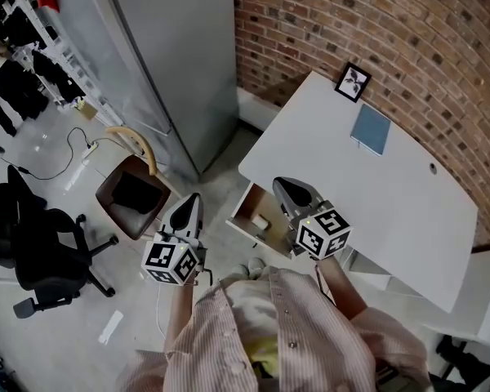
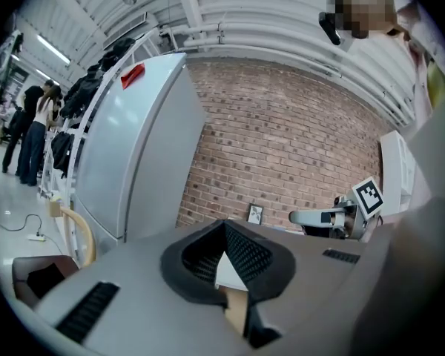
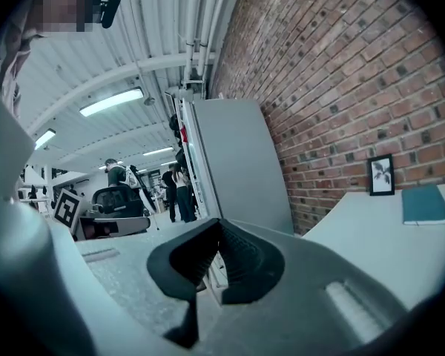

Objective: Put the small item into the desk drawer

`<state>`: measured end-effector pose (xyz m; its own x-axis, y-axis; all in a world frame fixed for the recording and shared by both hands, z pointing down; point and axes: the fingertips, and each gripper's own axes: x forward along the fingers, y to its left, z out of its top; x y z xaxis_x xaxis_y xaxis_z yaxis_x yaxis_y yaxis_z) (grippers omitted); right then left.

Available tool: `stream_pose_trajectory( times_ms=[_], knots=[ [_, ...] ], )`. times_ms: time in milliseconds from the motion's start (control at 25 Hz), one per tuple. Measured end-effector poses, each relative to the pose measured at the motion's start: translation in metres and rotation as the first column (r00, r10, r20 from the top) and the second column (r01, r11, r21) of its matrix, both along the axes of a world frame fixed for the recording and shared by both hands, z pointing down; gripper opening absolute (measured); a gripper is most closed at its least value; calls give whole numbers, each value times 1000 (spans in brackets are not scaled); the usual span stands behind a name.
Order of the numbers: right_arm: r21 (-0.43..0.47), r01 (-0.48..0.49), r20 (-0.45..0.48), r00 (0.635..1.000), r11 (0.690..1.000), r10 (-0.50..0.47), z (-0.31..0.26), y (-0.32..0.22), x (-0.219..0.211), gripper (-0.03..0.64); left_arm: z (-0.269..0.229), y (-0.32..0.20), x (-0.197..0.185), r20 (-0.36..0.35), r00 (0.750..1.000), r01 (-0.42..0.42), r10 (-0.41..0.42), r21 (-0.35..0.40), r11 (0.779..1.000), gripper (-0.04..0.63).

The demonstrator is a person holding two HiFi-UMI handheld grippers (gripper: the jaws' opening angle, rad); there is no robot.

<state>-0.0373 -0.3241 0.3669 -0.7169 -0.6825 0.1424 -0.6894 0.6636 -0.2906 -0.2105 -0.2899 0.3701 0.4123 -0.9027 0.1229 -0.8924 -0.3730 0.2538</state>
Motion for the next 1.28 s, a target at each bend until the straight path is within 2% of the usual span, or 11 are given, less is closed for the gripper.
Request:
stream_pose_trajectory(
  times_ms=[160,400,640,840,1280],
  knots=[
    [26,-5,40,999,1000,4,-16,-3,5,6,-14,1,-9,24,999,25,-26,37,999,-2],
    [56,-18,38,999,998,16,-26,-5,11,6,-26,4,-22,50,997,62,-66,69,996,-2],
    [76,-35,22,999,996,33,-28,-8,17,6,-21,7,-26,66,994,85,-89,58,995,-2],
    [119,-39,-38,998,992,44,-26,-6,19,6,-16,10,-28,82,991,102,-105,46,994,-2],
    [118,-41,-50,998,992,47,-18,-5,24,6,-13,15,-31,91,986,136,-140,47,990,-2]
  ],
)
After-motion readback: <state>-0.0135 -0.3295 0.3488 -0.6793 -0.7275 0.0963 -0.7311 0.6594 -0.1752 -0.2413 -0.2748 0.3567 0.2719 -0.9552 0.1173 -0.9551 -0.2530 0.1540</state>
